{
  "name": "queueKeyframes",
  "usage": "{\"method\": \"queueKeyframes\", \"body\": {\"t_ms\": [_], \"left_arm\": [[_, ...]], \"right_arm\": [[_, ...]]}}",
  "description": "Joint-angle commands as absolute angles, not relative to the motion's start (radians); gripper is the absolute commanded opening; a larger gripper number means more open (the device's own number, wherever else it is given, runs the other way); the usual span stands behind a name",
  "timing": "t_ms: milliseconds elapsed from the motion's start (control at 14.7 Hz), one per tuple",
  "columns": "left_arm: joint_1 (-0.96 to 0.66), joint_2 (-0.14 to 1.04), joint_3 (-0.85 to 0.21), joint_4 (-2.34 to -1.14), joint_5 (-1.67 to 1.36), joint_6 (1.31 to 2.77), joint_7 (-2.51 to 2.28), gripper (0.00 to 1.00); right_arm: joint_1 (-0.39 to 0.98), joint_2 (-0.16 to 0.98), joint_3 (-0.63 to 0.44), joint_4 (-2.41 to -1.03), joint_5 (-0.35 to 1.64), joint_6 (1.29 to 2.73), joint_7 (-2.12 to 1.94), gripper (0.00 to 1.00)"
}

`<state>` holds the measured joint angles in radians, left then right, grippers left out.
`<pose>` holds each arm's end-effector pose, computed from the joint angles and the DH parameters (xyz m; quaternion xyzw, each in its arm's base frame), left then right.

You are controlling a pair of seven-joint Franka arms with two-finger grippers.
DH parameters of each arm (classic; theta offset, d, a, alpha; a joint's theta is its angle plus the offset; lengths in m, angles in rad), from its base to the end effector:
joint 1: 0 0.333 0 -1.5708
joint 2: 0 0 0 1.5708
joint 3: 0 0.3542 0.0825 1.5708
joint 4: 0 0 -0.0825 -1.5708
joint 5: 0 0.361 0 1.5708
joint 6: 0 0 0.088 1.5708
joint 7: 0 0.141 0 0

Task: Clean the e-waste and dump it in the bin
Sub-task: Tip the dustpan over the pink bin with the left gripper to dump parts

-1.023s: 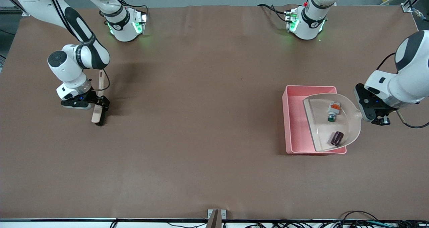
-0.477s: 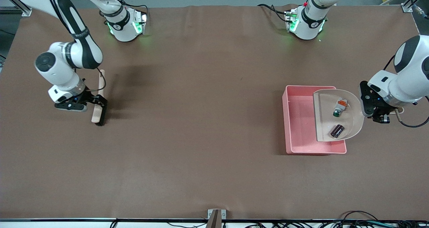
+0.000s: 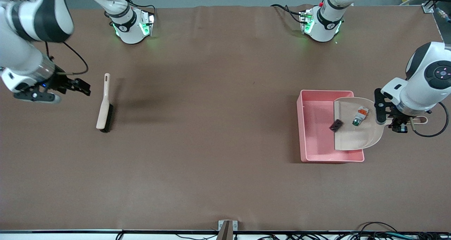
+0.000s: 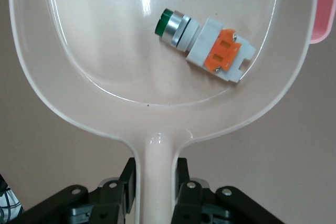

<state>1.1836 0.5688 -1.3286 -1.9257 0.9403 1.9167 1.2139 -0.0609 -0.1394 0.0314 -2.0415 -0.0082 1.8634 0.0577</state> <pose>0.5861 0.0732 0.3902 -0.6431 0.7496 0.0975 0.1225 0.4830 -0.0145 0.5115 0.9989 -0.0425 -0.0193 0.0063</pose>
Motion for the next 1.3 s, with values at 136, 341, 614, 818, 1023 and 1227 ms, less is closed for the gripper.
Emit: {"method": "queueKeyframes", "body": {"t_ms": [136, 341, 614, 818, 1023, 1227], "left_arm": [[1.105, 0.558, -1.272, -1.916, 0.995, 1.873, 1.16, 0.02], [1.063, 0.551, -1.27, -1.893, 1.034, 1.786, 1.131, 0.02], [1.028, 0.549, -1.27, -1.839, 1.04, 1.7, 1.129, 0.02], [1.011, 0.551, -1.27, -1.838, 1.071, 1.683, 1.12, 0.02], [1.002, 0.549, -1.279, -1.79, 1.062, 1.678, 1.121, 0.02], [0.96, 0.551, -1.281, -1.695, 1.008, 1.677, 1.118, 0.02]], "right_arm": [[-0.043, -0.114, 0.029, -1.809, 0.006, 1.64, 0.071, 1.0], [-0.043, -0.109, 0.029, -1.711, 0.005, 1.548, 0.068, 1.0], [-0.054, -0.074, 0.025, -1.548, -0.006, 1.467, 0.06, 1.0], [-0.061, -0.029, 0.021, -1.487, -0.008, 1.454, 0.054, 1.0], [-0.054, 0.031, 0.021, -1.444, -0.02, 1.454, 0.057, 1.0], [-0.052, 0.038, 0.023, -1.446, -0.044, 1.439, 0.066, 1.0]]}}
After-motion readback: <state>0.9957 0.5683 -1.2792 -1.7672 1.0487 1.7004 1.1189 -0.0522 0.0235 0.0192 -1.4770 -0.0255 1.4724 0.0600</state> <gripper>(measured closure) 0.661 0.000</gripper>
